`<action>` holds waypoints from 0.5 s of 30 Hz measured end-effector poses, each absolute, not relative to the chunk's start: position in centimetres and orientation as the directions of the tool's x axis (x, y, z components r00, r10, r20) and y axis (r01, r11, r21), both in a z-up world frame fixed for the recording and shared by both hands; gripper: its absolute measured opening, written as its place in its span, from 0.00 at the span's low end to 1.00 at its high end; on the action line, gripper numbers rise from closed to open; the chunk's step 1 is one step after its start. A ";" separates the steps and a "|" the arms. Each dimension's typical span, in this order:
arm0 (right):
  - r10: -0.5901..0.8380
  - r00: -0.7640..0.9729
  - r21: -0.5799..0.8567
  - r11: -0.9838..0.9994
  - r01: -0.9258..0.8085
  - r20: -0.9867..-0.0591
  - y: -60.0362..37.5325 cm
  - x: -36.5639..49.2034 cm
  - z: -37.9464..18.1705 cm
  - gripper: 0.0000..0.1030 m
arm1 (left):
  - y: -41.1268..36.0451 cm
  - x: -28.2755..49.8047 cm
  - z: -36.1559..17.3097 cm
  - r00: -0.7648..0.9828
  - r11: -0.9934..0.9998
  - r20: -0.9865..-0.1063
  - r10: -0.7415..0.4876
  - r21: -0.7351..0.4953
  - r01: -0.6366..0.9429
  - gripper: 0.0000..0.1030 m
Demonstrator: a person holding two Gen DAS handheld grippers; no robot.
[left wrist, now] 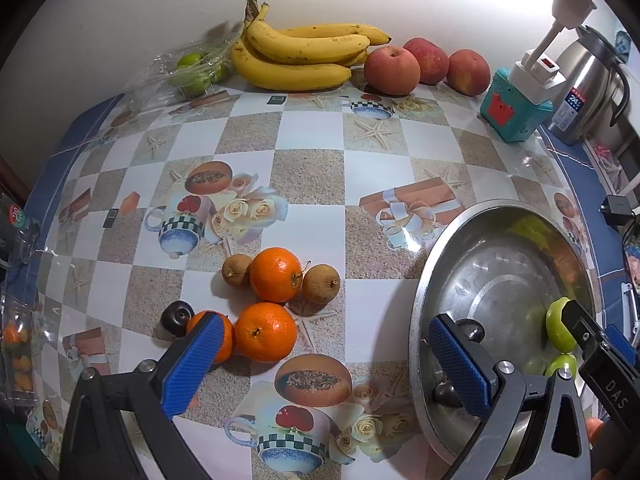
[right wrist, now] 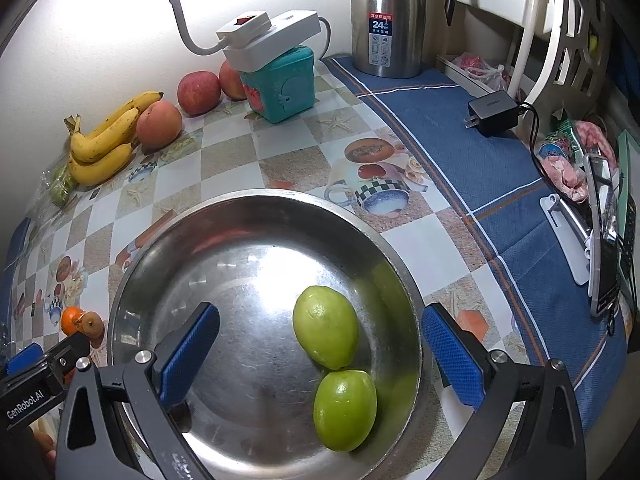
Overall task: Organize fruits
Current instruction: 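Withdraw both open tools from the bowl back toward the orange cluster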
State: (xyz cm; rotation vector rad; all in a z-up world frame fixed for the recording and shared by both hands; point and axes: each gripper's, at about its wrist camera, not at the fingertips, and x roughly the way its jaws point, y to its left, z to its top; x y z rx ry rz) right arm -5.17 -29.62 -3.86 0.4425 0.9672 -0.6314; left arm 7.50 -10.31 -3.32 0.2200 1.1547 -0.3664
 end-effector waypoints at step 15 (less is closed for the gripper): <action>-0.299 0.438 0.077 0.748 0.659 -0.848 -29.1 -5.2 -3.3 0.98 | -9.6 7.6 -2.5 0.322 0.882 -0.927 -0.195 -0.022 0.470 1.00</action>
